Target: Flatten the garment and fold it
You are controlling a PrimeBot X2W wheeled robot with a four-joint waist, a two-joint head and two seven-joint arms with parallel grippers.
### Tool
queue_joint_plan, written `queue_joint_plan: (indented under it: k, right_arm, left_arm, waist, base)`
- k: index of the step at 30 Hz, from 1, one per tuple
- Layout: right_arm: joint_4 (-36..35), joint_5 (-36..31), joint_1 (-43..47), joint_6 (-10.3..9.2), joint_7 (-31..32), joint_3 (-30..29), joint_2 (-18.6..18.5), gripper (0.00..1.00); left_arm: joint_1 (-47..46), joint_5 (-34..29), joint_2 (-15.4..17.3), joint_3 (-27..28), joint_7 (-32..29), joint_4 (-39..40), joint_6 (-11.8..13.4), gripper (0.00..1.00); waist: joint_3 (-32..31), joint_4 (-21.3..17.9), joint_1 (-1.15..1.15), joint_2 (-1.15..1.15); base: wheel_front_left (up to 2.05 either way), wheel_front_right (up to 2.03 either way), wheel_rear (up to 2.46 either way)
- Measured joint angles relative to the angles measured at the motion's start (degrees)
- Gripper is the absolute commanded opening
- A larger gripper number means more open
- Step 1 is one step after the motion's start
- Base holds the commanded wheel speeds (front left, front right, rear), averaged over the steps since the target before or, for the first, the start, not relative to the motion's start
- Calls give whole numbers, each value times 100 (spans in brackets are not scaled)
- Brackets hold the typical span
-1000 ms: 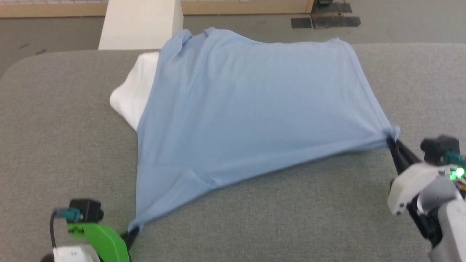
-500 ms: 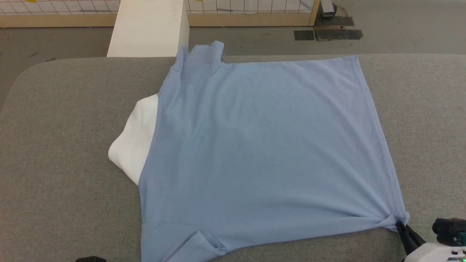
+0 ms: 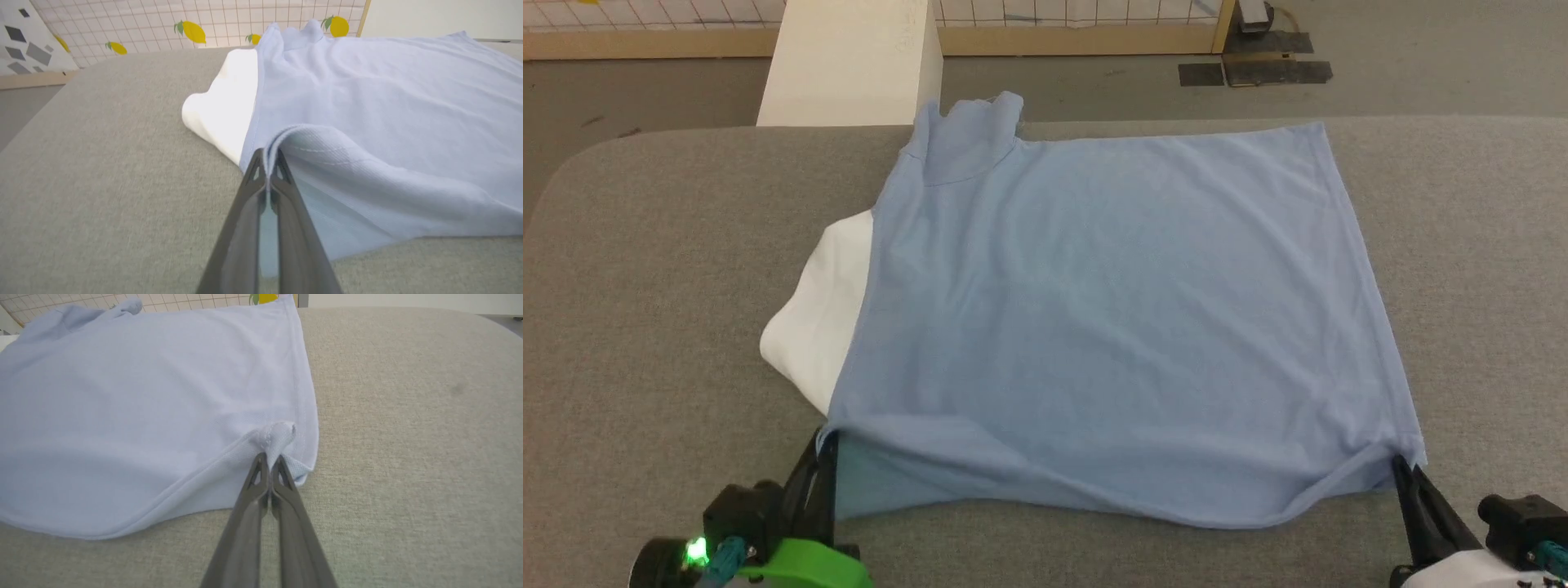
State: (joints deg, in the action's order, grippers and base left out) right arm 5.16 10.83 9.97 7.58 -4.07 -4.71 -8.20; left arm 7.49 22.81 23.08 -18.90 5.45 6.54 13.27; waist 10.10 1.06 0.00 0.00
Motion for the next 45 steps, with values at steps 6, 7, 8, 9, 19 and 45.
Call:
queue_joint_plan:
  k: [6, 7, 8, 9, 19, 45]
  right_arm:
    - [10, -75, -563, 0, -43, 243, -245, 0]
    - [13, -75, -690, 0, -7, 269, -301, 0]
    - [13, -73, -794, 0, 27, 291, -338, 0]
    - [16, -73, -923, 0, 81, 324, -389, 0]
    - [428, 103, -2033, 0, 1003, 443, -621, 0]
    - [818, 783, -2850, 0, 3162, -26, -528, 100]
  left_arm:
    - [-979, -502, -25, -134, 483, -438, -66, 0]
    - [-1162, -566, -13, -151, 490, -505, -107, 0]
    - [-1313, -610, 7, -170, 489, -559, -153, 0]
    - [-1502, -656, 25, -178, 489, -617, -197, 0]
    - [-2861, -534, 155, -202, -223, -1584, -719, 0]
    - [-3001, 580, 5, 344, -731, -2258, -712, 100]
  waist:
    - [50, -56, 0, 0]
    - [70, -64, 0, 0]
    - [89, -71, 0, 0]
    - [116, -79, 0, 0]
    - [499, -148, 0, 0]
    - [562, -51, 1, 0]
  base:
    - [0, 0, 0]
    - [0, 0, 0]
    - [0, 0, 0]
    - [0, 0, 0]
    - [0, 0, 0]
    - [0, 0, 0]
